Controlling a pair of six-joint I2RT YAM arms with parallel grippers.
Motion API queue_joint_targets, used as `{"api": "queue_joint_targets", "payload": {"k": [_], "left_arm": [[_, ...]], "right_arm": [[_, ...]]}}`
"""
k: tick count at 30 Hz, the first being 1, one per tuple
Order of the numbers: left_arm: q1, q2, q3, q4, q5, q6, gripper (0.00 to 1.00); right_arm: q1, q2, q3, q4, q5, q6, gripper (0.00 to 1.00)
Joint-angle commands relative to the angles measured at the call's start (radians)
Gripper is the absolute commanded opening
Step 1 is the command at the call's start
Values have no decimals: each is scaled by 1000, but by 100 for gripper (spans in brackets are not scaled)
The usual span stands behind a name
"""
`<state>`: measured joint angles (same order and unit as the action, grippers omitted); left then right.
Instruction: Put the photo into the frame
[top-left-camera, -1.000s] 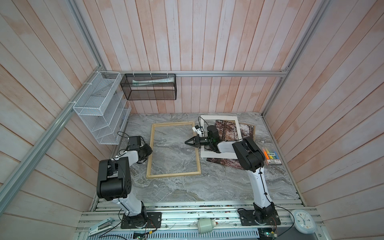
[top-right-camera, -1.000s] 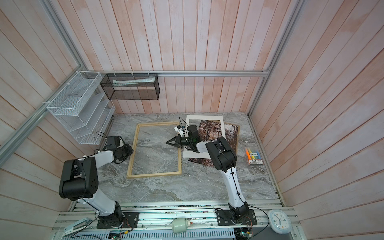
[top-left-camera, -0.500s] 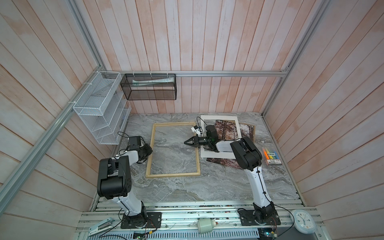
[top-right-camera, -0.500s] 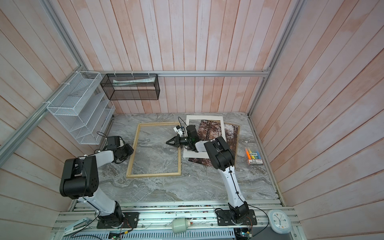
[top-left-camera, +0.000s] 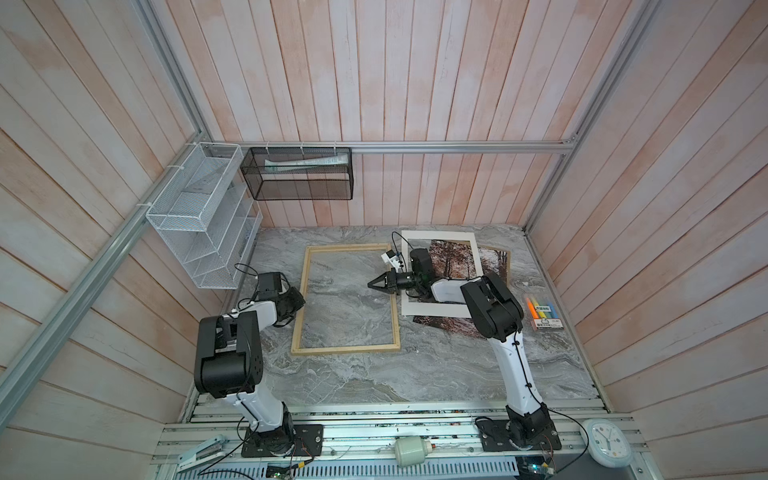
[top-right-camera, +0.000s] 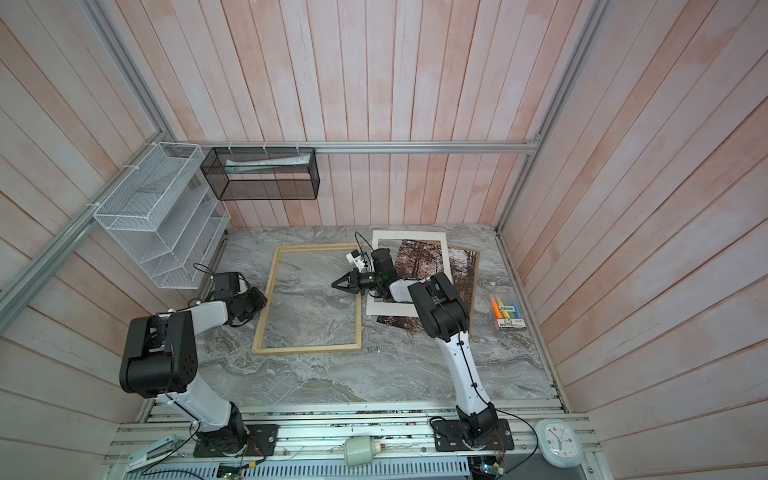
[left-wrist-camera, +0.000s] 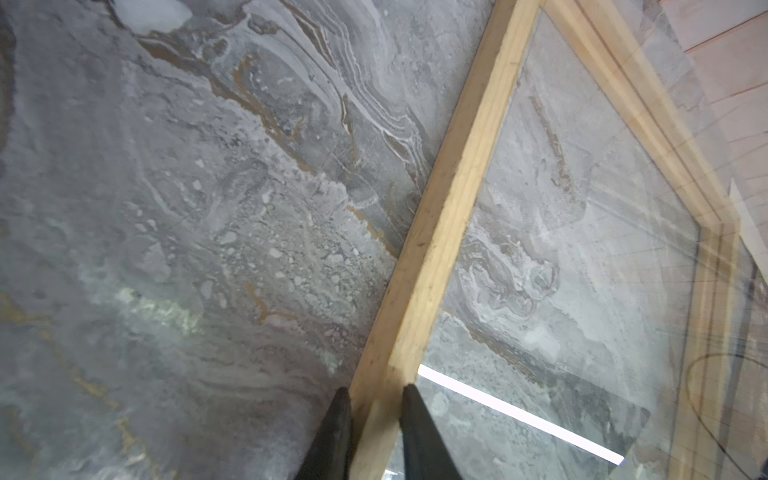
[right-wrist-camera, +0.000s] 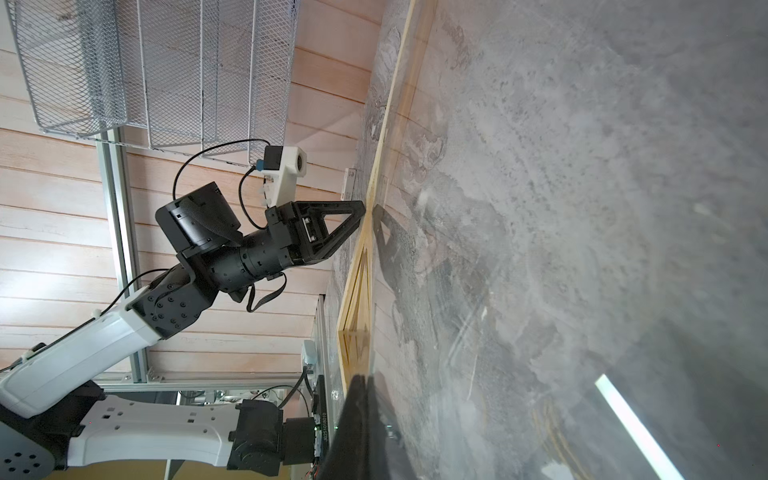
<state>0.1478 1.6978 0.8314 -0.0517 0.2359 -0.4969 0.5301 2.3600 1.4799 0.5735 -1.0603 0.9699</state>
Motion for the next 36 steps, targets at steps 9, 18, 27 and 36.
{"api": "queue_joint_targets", "payload": {"k": [9, 18, 27, 36], "left_arm": [[-4, 23, -6, -14, 22, 3, 32], [-4, 23, -11, 17, 79, 1, 32], [-4, 23, -14, 30, 112, 4, 31], [-4, 23, -18, 35, 118, 4, 30]], "right_arm": [[17, 21, 22, -49, -9, -66, 0], [16, 22, 28, -52, -9, -65, 0], [16, 27, 48, -91, 6, -86, 12], [17, 15, 61, -176, 54, -150, 24]]}}
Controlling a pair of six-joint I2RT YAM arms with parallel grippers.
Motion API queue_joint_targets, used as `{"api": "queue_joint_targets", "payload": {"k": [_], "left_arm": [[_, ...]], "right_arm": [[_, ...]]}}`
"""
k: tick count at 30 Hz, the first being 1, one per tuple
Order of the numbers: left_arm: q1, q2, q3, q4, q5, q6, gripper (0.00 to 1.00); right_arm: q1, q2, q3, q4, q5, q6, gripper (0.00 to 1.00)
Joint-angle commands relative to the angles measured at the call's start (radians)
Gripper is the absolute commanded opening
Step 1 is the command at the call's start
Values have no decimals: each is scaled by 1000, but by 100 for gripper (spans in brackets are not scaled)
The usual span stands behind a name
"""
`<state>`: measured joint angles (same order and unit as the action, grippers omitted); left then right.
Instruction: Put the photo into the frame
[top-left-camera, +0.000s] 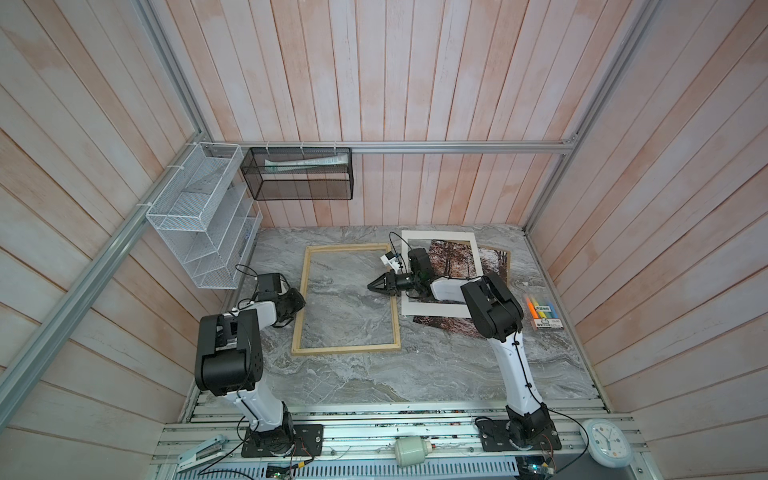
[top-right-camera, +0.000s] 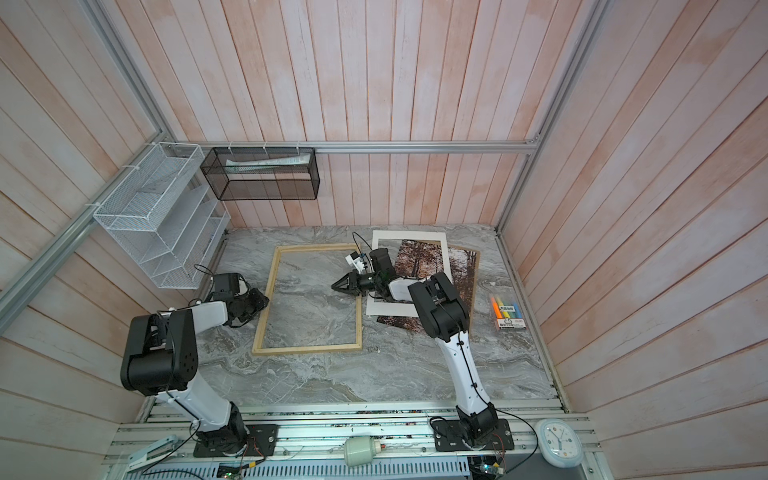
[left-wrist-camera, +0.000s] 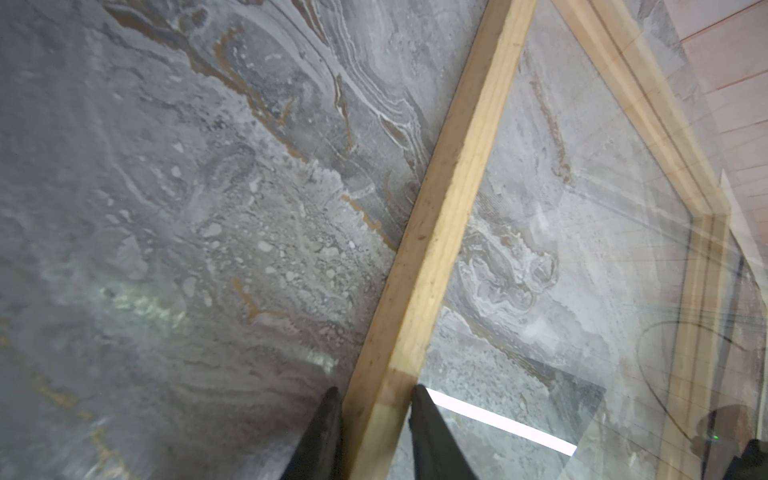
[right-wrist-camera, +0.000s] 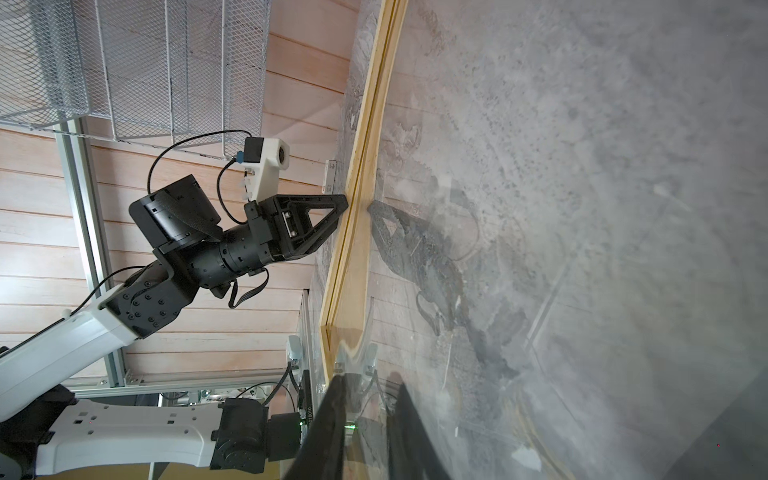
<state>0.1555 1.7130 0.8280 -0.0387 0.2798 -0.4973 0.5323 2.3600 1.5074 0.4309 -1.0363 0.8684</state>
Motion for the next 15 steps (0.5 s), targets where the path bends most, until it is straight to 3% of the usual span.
{"api": "queue_joint_targets", "payload": {"k": [1, 15], "left_arm": [[-11, 7, -13, 22, 73, 6, 30], [-11, 20, -12, 23, 74, 7, 28]], "right_arm": [[15, 13, 36, -41, 37, -53, 25], [29, -7, 87, -236, 133, -191, 42]]}}
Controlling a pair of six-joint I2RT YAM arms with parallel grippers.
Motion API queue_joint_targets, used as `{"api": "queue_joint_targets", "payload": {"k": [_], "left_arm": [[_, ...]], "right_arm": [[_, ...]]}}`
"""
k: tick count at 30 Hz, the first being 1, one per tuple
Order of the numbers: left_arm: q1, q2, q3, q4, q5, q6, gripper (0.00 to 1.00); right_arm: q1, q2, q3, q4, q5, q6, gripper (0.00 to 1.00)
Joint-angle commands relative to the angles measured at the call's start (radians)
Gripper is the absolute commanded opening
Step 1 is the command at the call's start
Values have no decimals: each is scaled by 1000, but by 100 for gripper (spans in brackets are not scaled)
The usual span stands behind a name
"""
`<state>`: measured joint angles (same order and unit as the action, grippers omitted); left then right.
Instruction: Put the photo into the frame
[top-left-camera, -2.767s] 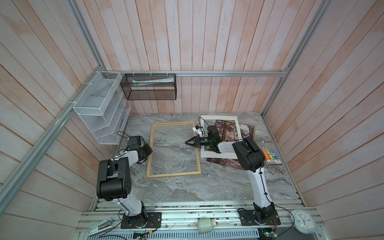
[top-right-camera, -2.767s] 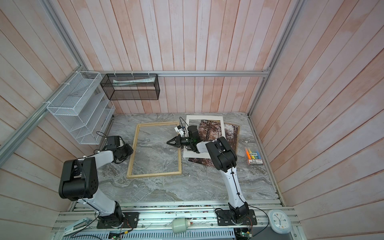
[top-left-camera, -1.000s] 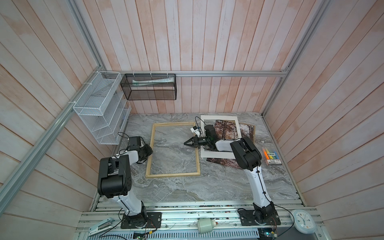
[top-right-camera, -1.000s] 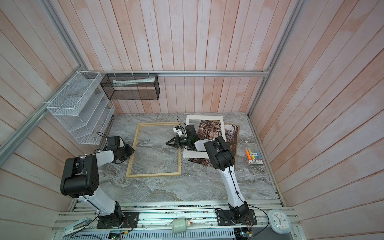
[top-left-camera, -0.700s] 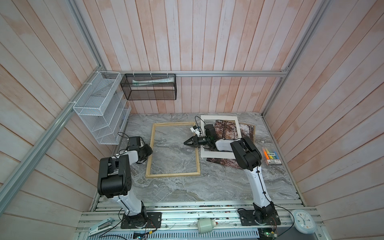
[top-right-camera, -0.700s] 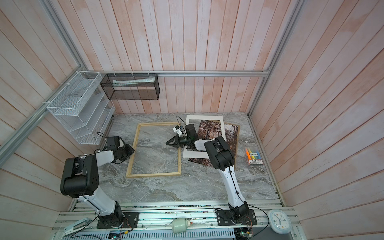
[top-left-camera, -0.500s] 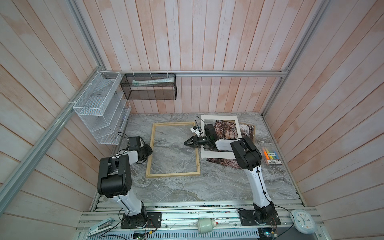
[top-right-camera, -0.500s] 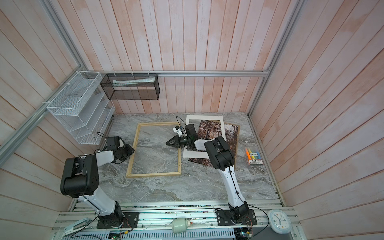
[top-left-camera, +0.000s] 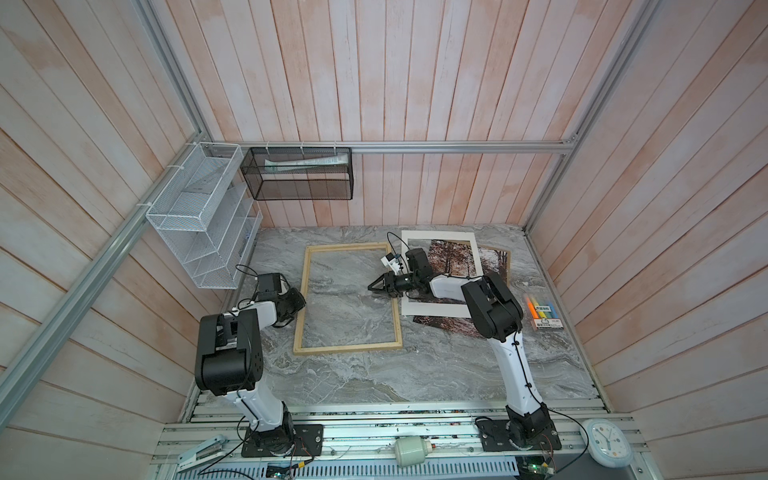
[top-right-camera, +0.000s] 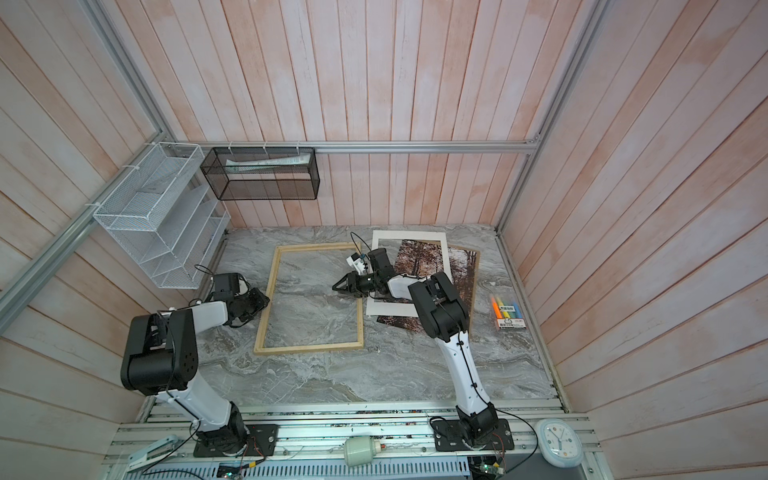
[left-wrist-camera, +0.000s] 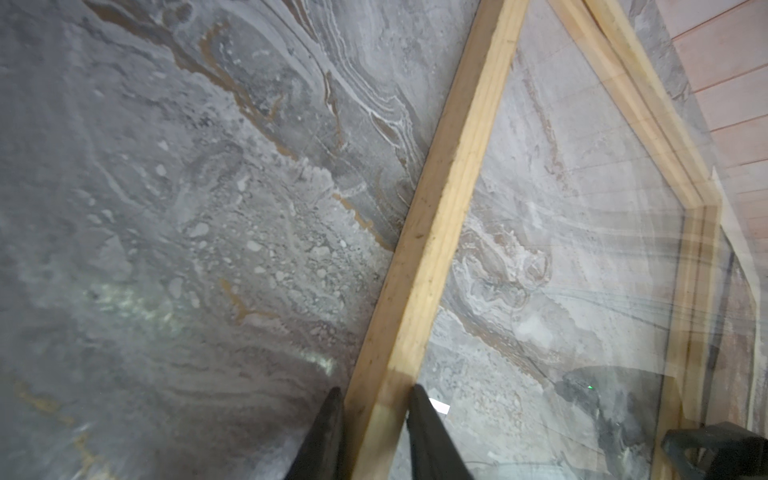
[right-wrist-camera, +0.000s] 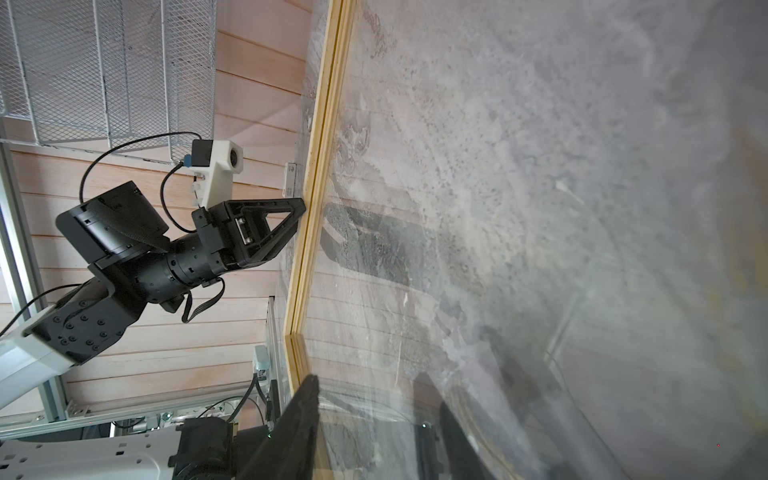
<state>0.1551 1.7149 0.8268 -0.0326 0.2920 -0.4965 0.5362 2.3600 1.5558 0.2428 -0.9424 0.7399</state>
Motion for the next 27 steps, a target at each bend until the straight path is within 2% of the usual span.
{"api": "queue_joint_targets", "payload": {"k": [1, 8, 27], "left_arm": [[-11, 19, -11, 17, 61, 6, 27], [-11, 28, -8, 16, 60, 8, 21], [-11, 37, -5, 14, 56, 8, 16]], "right_arm": [[28, -7, 44, -59, 46, -69, 42], [40, -11, 76, -136, 88, -122, 48], [56, -57, 104, -303, 242, -242, 62]]}}
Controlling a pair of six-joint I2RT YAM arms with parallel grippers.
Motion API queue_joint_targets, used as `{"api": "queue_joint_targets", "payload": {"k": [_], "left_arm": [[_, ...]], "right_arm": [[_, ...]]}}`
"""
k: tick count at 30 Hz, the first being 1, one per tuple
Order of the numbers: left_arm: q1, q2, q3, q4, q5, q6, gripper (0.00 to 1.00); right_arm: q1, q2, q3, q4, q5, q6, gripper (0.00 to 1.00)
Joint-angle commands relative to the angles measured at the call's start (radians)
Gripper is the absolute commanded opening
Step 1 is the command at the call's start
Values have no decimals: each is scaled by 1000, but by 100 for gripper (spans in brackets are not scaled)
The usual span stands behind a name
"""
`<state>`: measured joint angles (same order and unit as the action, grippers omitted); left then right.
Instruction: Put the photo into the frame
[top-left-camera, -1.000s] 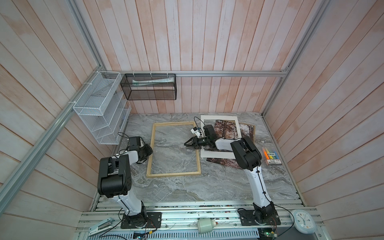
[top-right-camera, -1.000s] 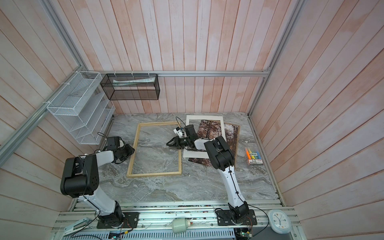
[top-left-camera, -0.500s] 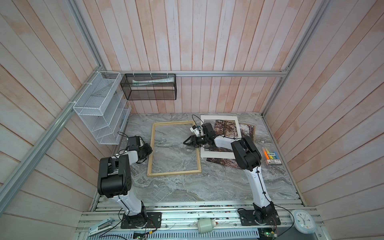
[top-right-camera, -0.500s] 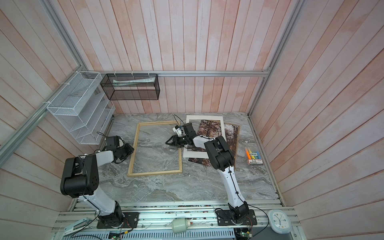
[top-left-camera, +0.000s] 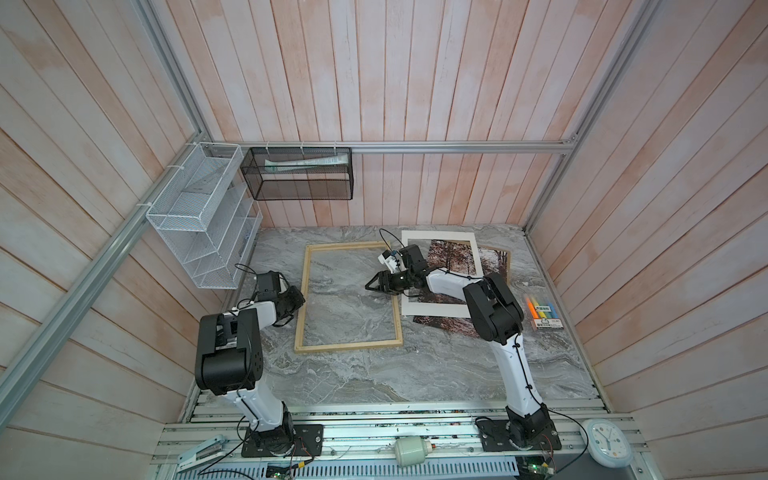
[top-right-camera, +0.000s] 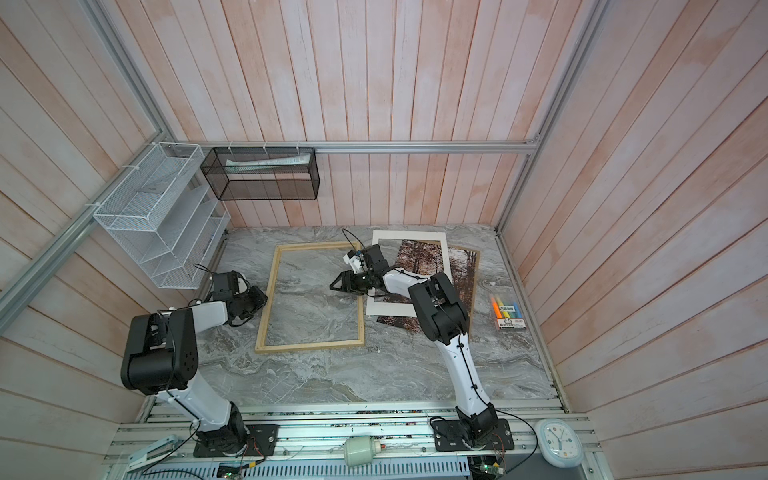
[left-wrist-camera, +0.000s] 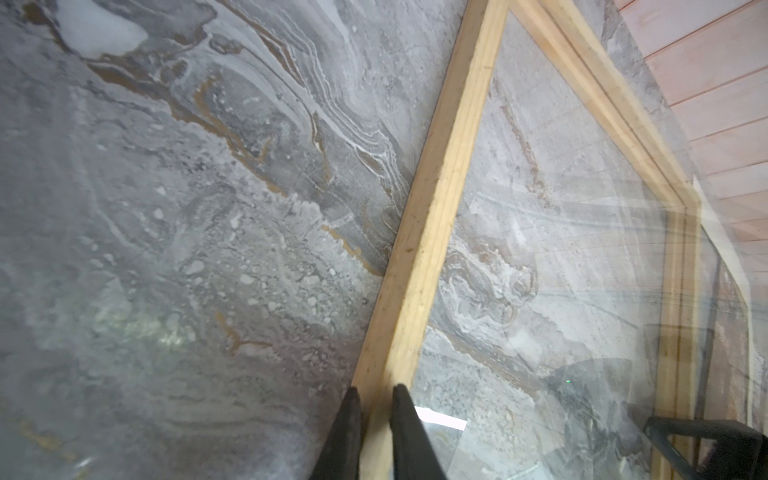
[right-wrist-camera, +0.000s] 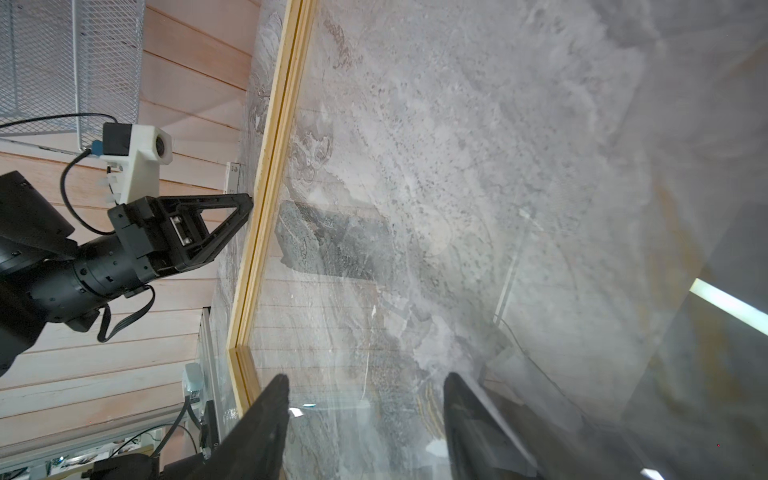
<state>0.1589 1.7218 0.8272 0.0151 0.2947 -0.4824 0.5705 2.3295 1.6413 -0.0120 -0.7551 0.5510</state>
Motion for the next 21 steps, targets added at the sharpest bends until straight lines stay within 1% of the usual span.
{"api": "queue_joint_targets", "payload": {"k": [1, 5, 8, 12, 19, 21], "left_arm": [[-15, 30, -4, -33, 55, -5, 16], [-15, 31, -3, -35, 57, -5, 16], [-15, 32, 1, -34, 60, -6, 22], [-15, 36, 3, -34, 63, -5, 24], [-15, 35, 7, -35, 65, -5, 32], [-15, 36, 7, -36, 64, -5, 34]], "right_arm": [[23, -31, 18, -51, 59, -58, 62], [29, -44, 26, -79, 91, -76, 64], [35, -41, 48, -116, 119, -96, 64], [43, -37, 73, -164, 161, -117, 65], [53, -47, 86, -200, 204, -134, 65], [54, -50, 87, -206, 212, -138, 65]]}}
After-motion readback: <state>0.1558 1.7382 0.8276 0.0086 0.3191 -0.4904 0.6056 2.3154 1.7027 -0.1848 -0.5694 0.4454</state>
